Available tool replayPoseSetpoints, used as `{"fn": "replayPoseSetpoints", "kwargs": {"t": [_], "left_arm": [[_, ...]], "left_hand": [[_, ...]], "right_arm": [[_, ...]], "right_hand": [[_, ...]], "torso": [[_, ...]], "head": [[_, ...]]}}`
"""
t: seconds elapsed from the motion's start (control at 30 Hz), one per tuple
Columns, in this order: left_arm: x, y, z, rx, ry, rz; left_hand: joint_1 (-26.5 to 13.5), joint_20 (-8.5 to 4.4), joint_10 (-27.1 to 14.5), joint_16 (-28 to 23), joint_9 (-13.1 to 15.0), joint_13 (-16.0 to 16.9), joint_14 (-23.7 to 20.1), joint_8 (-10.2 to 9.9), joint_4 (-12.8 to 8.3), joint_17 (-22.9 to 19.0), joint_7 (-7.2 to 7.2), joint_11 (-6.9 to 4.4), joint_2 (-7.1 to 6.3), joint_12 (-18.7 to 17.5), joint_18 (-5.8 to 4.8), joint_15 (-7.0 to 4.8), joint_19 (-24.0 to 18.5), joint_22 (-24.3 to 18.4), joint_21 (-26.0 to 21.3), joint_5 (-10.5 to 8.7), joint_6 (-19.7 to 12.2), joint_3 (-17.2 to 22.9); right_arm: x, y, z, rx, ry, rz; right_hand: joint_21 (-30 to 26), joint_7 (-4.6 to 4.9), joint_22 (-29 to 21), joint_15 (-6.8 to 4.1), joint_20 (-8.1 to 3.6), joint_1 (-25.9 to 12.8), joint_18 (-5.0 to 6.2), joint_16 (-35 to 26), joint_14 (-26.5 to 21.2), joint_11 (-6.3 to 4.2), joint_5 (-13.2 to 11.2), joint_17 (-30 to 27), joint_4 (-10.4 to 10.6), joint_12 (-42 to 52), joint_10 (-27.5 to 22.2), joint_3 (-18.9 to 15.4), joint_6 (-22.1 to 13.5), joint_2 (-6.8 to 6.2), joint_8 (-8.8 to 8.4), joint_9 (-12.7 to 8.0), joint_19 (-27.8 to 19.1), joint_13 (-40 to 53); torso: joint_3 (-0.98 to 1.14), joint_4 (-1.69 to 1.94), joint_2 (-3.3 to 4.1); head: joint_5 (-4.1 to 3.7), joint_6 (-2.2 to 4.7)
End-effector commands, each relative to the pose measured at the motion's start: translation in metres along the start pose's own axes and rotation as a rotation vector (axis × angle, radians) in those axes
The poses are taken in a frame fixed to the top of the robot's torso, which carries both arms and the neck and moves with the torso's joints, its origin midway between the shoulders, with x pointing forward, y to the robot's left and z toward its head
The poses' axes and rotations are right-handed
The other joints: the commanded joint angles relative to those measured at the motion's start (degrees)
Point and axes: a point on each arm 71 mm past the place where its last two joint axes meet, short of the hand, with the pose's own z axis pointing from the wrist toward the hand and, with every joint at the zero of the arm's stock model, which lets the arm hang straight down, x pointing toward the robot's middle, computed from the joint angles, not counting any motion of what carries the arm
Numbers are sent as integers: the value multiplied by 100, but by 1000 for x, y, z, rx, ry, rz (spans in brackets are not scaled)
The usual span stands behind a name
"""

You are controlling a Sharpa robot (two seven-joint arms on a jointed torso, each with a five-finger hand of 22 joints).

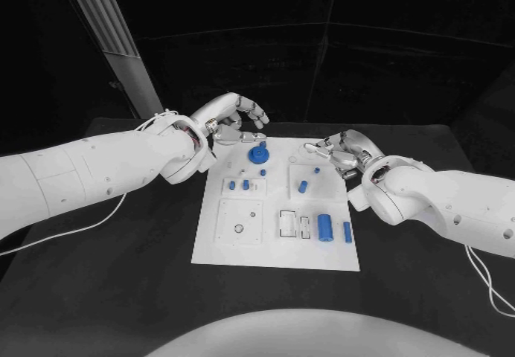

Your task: Assemble the parts on the task board

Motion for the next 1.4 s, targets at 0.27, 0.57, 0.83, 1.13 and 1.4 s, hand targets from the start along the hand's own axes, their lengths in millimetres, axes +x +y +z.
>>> {"fn": "replayPoseSetpoints", "kwargs": {"t": [0.27,0.57,0.83,1.13,1.4], "left_arm": [[34,-4,3,168,270,368],[49,2,6,146,347,465],[53,3,9,124,358,515],[57,5,12,118,347,531],[60,7,13,113,352,532]], "left_hand": [[488,-16,380,18,-547,-957,594,-538,27,1510,-47,-20,24,-516,-38,-34,602,1508,21,-780,589,275],[570,-36,511,18,-669,-1162,594,-655,40,1510,-58,-36,102,-634,-38,-30,602,1508,21,-884,707,324],[626,-69,488,18,-739,-1273,594,-729,43,1510,-96,-80,115,-753,-38,-76,602,1508,21,-886,748,334],[719,-85,457,18,-810,-1296,594,-819,41,1510,-92,-79,183,-853,-38,-59,602,1508,21,-885,737,398],[757,-81,480,18,-834,-1293,594,-845,41,1510,-76,-66,215,-874,-38,-47,602,1508,21,-885,749,434]], "right_arm": [[-1,6,0,-69,-30,-34],[0,6,0,-65,-26,-34],[0,7,0,-65,-25,-34],[1,7,1,-62,-21,-33],[1,6,1,-53,-17,-33]], "right_hand": [[19,-10,1510,-7,22,47,-43,14,596,29,26,1510,-1,13,597,-34,-41,12,37,6,594,1495],[19,-10,1510,-7,22,47,-43,14,596,29,26,1510,-1,13,597,-34,-41,12,37,6,594,1495],[19,-10,1510,-7,22,57,-43,14,596,29,25,1510,-1,13,597,-39,-43,12,40,6,594,1495],[19,-10,1510,-7,22,57,-43,14,596,29,25,1510,-1,13,597,-39,-43,12,40,6,594,1495],[19,-10,1510,-7,22,57,-43,14,596,29,25,1510,-1,13,597,-39,-43,12,40,6,594,1495]], "torso": [[1,5,-3],[0,5,-3],[2,4,-2],[-1,-5,1],[1,6,-6]], "head": [[-7,-19],[-16,-29],[-15,-34],[-8,-38],[-41,-77]]}}
